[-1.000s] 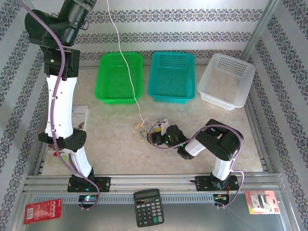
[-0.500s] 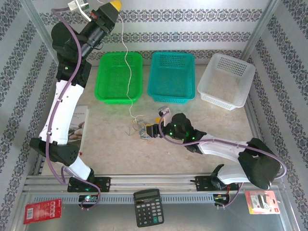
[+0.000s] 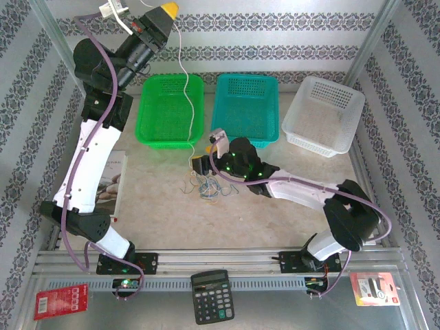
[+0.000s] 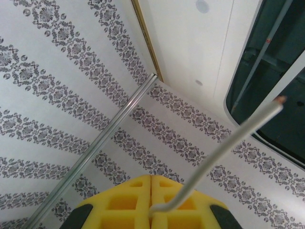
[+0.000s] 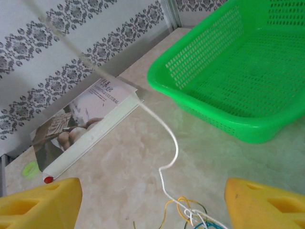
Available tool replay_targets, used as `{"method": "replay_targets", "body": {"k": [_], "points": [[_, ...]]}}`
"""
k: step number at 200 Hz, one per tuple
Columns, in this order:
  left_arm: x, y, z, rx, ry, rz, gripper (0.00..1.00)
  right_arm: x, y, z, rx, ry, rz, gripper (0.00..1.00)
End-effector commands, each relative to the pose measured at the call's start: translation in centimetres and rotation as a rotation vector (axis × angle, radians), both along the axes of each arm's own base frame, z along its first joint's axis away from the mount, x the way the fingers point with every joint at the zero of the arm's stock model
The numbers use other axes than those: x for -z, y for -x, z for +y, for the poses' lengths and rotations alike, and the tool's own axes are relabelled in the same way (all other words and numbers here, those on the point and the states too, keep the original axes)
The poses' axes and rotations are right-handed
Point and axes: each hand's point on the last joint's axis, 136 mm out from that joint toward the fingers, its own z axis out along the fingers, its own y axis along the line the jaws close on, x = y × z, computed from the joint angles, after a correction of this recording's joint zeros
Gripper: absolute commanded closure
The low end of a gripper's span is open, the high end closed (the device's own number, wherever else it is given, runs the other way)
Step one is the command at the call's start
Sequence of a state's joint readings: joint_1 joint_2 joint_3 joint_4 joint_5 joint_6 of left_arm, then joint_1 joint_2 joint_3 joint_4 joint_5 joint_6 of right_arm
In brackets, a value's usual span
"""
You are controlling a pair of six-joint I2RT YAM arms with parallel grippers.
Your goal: Untangle the cables
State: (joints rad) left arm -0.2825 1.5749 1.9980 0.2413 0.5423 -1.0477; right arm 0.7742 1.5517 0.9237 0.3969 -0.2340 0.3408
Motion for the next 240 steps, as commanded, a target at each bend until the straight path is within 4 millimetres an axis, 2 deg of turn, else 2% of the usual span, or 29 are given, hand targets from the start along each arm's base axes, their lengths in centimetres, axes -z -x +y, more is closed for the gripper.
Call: {"method": "replay_targets", "body": {"k": [1,26,48,85,102,131,155,170,206,240], "points": [[-2.8,3.2,0.2,0.007,0.019,-0.114,1.0,-1.3,-1.3,1.5,-0.02,-0.046,-0.021,0.21],[-2.9,3.4,-0.1,0.014,0.019,-0.116,1.0,-0.4,-2.9,2.4,0.006,-0.06,0.001,0.22],[-2.9,3.5,-0.3,0.017,0.02,-0.116,1.0,0.6,-4.1,2.5,0.028,-0.077,0.024,0.33],[-2.3,3.6,-0.4,0.021,0.026,-0.108,1.0,0.3,-5.1,2.6,0.03,-0.107,0.029,0.76],[-1.7,3.4,-0.4,0.019,0.021,-0.1,1.0,-0.4,-5.3,2.4,0.022,-0.118,0.026,1.0],[0.0,3.0,-0.4,-0.003,-0.002,-0.076,1.0,-2.1,-4.8,1.4,0.02,-0.132,0.011,1.0],[2.6,2.8,-0.2,-0.04,-0.048,-0.042,1.0,-5.2,-3.2,0.4,-0.004,-0.162,-0.025,1.0],[5.1,2.3,0.0,-0.075,-0.086,-0.004,1.0,-7.2,-1.9,-0.5,-0.014,-0.192,-0.057,1.0],[12.2,1.4,0.8,-0.149,-0.156,0.105,1.0,-9.9,-0.7,-2.4,-0.014,-0.236,-0.083,1.0],[17.8,1.5,2.1,-0.221,-0.229,0.171,1.0,-10.3,-0.5,-3.7,0.002,-0.245,-0.085,1.0]]}}
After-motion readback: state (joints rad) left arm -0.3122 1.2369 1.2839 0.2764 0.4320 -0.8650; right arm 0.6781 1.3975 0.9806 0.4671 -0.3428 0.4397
